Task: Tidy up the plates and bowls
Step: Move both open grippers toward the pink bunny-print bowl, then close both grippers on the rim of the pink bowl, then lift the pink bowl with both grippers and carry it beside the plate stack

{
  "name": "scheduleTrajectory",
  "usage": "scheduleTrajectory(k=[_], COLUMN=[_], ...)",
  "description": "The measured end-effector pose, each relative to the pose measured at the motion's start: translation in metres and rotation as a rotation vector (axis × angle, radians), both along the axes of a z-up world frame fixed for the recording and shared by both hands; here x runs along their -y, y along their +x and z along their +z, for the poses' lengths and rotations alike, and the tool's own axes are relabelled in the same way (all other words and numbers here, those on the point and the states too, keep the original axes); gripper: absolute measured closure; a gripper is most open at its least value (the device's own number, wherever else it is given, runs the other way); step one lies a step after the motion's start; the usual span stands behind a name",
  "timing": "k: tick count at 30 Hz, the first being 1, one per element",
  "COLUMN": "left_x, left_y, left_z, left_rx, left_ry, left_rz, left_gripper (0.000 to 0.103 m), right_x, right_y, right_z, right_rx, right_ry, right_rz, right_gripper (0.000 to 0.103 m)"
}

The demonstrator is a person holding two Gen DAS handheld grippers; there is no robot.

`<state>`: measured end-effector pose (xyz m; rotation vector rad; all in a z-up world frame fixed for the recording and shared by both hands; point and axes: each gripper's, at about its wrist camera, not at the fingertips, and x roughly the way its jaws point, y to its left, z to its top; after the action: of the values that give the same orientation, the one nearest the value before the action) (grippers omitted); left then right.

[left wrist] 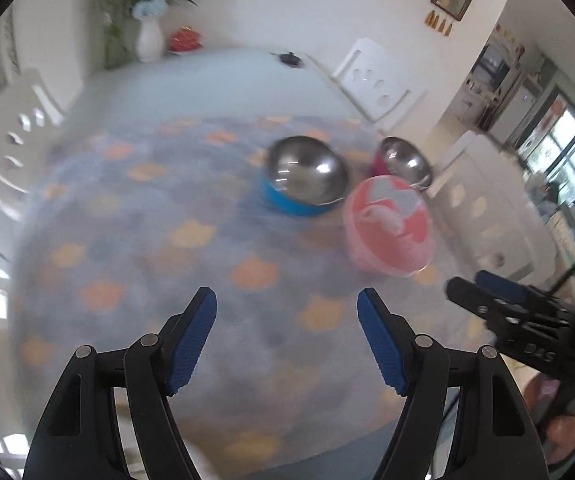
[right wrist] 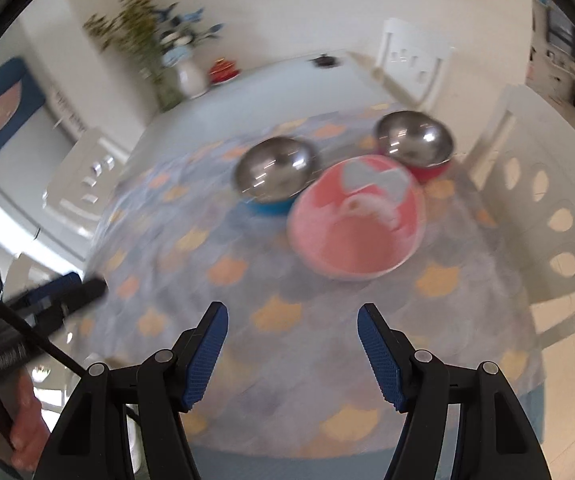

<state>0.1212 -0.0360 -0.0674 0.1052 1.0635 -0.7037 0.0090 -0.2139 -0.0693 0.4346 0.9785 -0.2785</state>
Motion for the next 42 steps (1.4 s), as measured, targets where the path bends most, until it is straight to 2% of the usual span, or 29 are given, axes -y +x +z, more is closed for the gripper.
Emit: scheduleTrajectory(k=[4, 9, 14, 15, 17, 20, 21, 22, 23, 24, 25, 26, 28, 29, 31, 32, 35, 38, 42], left_x=[0.053, 0.099, 0.116, 0.119, 0.124, 0.132, 0.133, 0.136, 0.138, 0.141, 0.143, 0.145, 0.149, 0.150, 0.154, 0.156, 0.154, 0.145, 0.127], left_y=[0.008, 0.017, 0.028, 0.030, 0.032, 0.034, 0.036, 0.037, 0.037, 0.037, 0.037, 0.036, 0.033, 0.032, 0.027, 0.026, 0.023, 0.021, 0.005], left_z=[-0.030, -0.065, -0.090, -0.094, -0.102, -0.113, -0.117, -0.121, -0.124, -0.127, -0.129, -0.131, -0.134, -0.133, -0.129, -0.128, -0.125, -0.119, -0.098], left_rx=[-0.136, -0.160, -0.208, -0.216, -0.233, -0.245, -0.250, -0.258, -0.266, -0.268, -0.266, -0.263, -0.255, -0.246, -0.214, -0.198, -0.185, -0.206, -0.170], left_ry=[-0.049, -0.005, -0.006, 0.000, 0.013, 0.043, 0.047, 0.049, 0.053, 0.060, 0.065, 0.071, 0.071, 0.068, 0.075, 0.089, 0.088, 0.051, 0.031], left_rz=[0.025, 0.104, 0.197, 0.205, 0.212, 0.222, 0.222, 0.219, 0.213, 0.208, 0.201, 0.190, 0.169, 0.166, 0.150, 0.145, 0.134, 0.139, 0.142], left_gripper=[0.031, 0.033, 0.040, 0.042, 0.051, 0.053, 0.056, 0.066, 0.071, 0.072, 0.077, 0.086, 0.091, 0.093, 0.094, 0.094, 0.094, 0.094, 0.094], right_x=[0.060, 0.115, 0.136, 0.137, 0.140, 0.141, 0.141, 0.142, 0.143, 0.143, 0.144, 0.144, 0.145, 0.144, 0.142, 0.140, 0.132, 0.130, 0.116], right_y=[0.014, 0.036, 0.059, 0.063, 0.070, 0.080, 0.082, 0.085, 0.088, 0.091, 0.092, 0.093, 0.095, 0.095, 0.094, 0.094, 0.090, 0.083, 0.068], right_z=[-0.019, -0.049, -0.073, -0.077, -0.086, -0.099, -0.103, -0.107, -0.110, -0.114, -0.117, -0.119, -0.122, -0.123, -0.124, -0.124, -0.121, -0.114, -0.095], right_rx=[-0.043, -0.074, -0.104, -0.107, -0.109, -0.112, -0.106, -0.106, -0.111, -0.113, -0.111, -0.107, -0.100, -0.098, -0.084, -0.080, -0.083, -0.073, -0.053], right_ry=[0.002, 0.073, 0.109, 0.103, 0.091, 0.081, 0.079, 0.077, 0.076, 0.080, 0.085, 0.088, 0.095, 0.096, 0.109, 0.104, 0.048, 0.068, 0.059], right_rz=[-0.002, 0.012, 0.062, 0.075, 0.098, 0.132, 0.144, 0.156, 0.167, 0.177, 0.181, 0.186, 0.201, 0.209, 0.232, 0.245, 0.261, 0.258, 0.271], right_gripper=[0.036, 0.036, 0.036, 0.036, 0.036, 0.037, 0.042, 0.047, 0.050, 0.054, 0.056, 0.058, 0.072, 0.075, 0.088, 0.092, 0.092, 0.092, 0.092])
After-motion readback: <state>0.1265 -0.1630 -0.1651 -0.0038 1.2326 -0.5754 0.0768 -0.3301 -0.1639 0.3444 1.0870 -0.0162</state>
